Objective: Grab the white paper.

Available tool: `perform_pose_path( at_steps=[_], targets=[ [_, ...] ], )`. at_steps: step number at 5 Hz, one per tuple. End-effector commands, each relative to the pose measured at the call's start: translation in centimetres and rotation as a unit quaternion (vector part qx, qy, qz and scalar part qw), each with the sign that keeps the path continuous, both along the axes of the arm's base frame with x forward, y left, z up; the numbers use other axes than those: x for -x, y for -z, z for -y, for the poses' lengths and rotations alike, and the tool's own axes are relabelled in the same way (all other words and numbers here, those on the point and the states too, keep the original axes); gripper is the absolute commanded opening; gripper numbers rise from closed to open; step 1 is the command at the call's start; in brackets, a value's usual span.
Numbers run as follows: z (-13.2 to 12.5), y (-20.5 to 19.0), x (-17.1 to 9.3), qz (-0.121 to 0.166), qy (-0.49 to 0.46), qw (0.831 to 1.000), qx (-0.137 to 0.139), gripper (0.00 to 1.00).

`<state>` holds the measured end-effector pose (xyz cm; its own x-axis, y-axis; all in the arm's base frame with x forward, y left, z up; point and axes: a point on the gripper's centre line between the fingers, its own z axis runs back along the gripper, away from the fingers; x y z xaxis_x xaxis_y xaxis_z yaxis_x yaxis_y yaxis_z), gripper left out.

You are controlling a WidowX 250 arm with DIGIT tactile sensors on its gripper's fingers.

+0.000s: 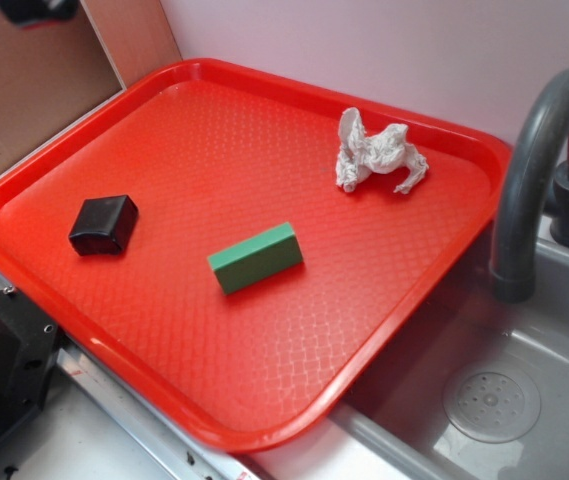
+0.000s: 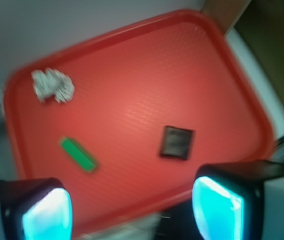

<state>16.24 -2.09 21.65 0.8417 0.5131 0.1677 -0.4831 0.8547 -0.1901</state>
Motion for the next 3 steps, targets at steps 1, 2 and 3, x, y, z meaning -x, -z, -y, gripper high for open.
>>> perform_pose_path(
  at_steps=[1,2,3],
  targets=[
    [3.0,2.7,-6.4,0.020,-0.070,0.997,-0.002,1.00],
    [5.2,4.8,-9.1,0.027,-0.080,0.996,-0.021,1.00],
    [6.7,6.6,-11.3,0.051,-0.090,0.993,-0.057,1.00]
  ],
)
